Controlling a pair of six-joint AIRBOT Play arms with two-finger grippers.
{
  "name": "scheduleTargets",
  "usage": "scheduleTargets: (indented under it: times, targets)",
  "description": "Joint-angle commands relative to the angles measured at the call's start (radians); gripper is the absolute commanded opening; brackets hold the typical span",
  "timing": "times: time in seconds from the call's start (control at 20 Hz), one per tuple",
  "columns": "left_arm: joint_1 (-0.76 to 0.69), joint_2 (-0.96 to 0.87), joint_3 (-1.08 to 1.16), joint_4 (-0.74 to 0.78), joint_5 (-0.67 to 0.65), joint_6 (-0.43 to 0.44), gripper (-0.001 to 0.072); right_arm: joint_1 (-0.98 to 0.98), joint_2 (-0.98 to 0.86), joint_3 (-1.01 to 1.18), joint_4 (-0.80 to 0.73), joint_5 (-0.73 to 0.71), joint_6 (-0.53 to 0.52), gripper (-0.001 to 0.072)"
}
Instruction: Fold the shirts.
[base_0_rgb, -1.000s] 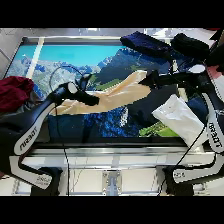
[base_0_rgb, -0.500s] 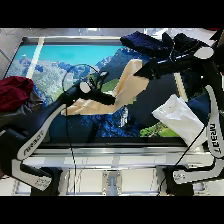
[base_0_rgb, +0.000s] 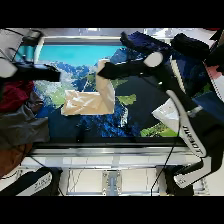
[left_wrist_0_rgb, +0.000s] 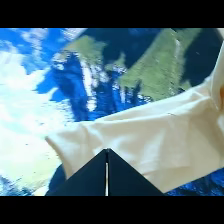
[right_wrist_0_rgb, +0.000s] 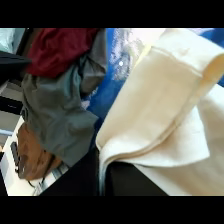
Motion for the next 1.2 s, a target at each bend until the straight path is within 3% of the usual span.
scheduleTargets:
  times: [0.0,0.05,0.1,0.15,0.2,0.3,0.45,0.6,0.7,0.85,1.0,1.15]
  targets:
    - [0.187,0.159,0.002,0.032,-0.021,-0.023,0.0010,0.190,-0.150,0.074,0.042,-0.245,0.004,0.0017]
    - [0.220,0.182,0.002,0.032,-0.021,-0.023,0.0010,0.227,-0.184,0.102,0.054,-0.294,0.004,0.0021]
    - [0.248,0.198,0.002,0.032,-0.021,-0.023,0.0010,0.260,-0.208,0.126,0.061,-0.362,0.003,0.0157]
    - [0.272,0.209,0.002,0.032,-0.023,-0.023,0.0010,0.281,-0.215,0.142,0.060,-0.412,0.003,0.0434]
    - [0.290,0.213,0.002,0.032,-0.032,-0.023,0.0010,0.287,-0.214,0.161,0.061,-0.418,0.003,0.0501]
    - [0.307,0.212,-0.002,0.031,-0.056,-0.023,0.0010,0.261,-0.214,0.227,0.018,-0.307,0.002,0.0501]
    - [0.306,0.210,-0.017,0.031,-0.077,-0.023,0.0010,0.133,-0.201,0.301,-0.227,-0.004,0.017,0.0499]
    - [0.306,0.207,-0.039,0.032,-0.077,-0.022,0.0010,-0.066,-0.195,0.274,-0.437,0.352,0.131,0.0499]
    - [0.306,0.204,-0.054,0.032,-0.077,-0.022,0.0010,-0.189,-0.195,0.185,-0.455,0.483,0.163,0.0500]
    - [0.306,0.190,-0.063,0.031,-0.077,-0.022,0.0010,-0.292,-0.196,-0.004,-0.306,0.443,0.160,0.0515]
    - [0.306,0.183,-0.064,0.031,-0.076,-0.023,0.0010,-0.301,-0.214,-0.159,-0.087,0.257,0.114,0.0628]
    - [0.306,0.183,-0.064,0.031,-0.077,-0.023,0.0010,-0.272,-0.293,-0.179,0.107,0.222,0.034,0.0629]
